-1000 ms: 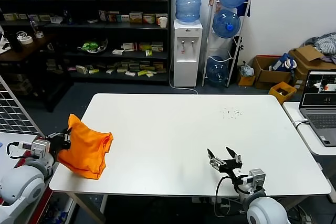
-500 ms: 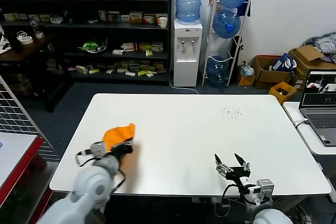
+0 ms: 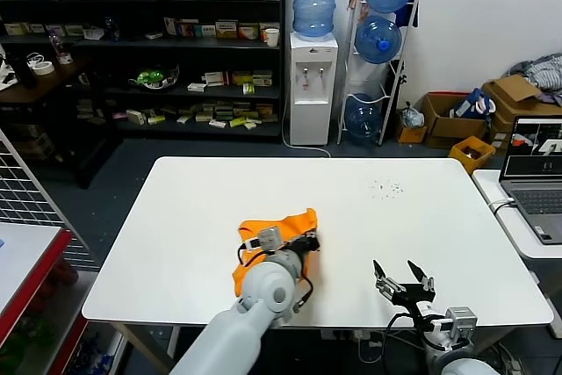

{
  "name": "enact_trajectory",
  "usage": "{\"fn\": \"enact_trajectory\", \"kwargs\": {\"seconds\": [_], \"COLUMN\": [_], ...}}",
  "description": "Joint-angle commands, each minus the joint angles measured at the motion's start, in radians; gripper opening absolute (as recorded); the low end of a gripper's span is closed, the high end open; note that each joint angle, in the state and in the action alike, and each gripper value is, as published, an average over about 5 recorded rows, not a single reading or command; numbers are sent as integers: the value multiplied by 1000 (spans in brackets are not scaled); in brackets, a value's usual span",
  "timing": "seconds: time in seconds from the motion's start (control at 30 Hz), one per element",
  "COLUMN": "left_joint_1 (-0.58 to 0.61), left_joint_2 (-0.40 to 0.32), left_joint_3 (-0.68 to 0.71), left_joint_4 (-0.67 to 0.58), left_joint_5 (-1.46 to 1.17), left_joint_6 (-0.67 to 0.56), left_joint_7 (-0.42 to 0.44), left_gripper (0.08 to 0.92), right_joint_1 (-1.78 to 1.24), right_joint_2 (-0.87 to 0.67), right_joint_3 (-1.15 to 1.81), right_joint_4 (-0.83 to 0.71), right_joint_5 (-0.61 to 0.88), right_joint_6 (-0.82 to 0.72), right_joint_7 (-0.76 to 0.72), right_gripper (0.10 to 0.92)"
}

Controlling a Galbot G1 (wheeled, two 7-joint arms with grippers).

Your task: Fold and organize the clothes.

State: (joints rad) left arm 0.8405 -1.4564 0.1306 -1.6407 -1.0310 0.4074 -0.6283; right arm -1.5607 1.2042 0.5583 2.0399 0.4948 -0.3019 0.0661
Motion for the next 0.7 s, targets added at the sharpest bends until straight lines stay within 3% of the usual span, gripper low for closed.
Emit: {"fn": "enact_trajectory", "kwargs": {"seconds": [0.03, 0.2, 0.4, 0.57, 0.7], "left_joint_1": [-56, -21, 93, 330, 573], "left_joint_2": [-167, -146, -67, 88, 213], "left_joint_3": [74, 66, 24, -149, -338], "left_joint_4": [134, 100, -70, -256, -319], "left_joint_5": [121, 143, 236, 414, 606], "left_joint_6": [2, -14, -62, -158, -350], "left_joint_7": [27, 84, 184, 377, 571], "left_gripper": [113, 139, 300, 447, 560], "right_joint_1": [-36, -96, -156, -150, -120], "right_joint_2": [-13, -63, -119, -112, -73], "right_joint_3": [40, 111, 171, 153, 132], "right_joint_4": [29, 72, 87, 31, -52], "right_joint_5": [6, 5, 9, 4, -20], "right_joint_6": [17, 68, 188, 264, 334], "right_joint_7": [-30, -117, -200, -232, -259], "right_gripper": [823, 823, 823, 823, 823]}}
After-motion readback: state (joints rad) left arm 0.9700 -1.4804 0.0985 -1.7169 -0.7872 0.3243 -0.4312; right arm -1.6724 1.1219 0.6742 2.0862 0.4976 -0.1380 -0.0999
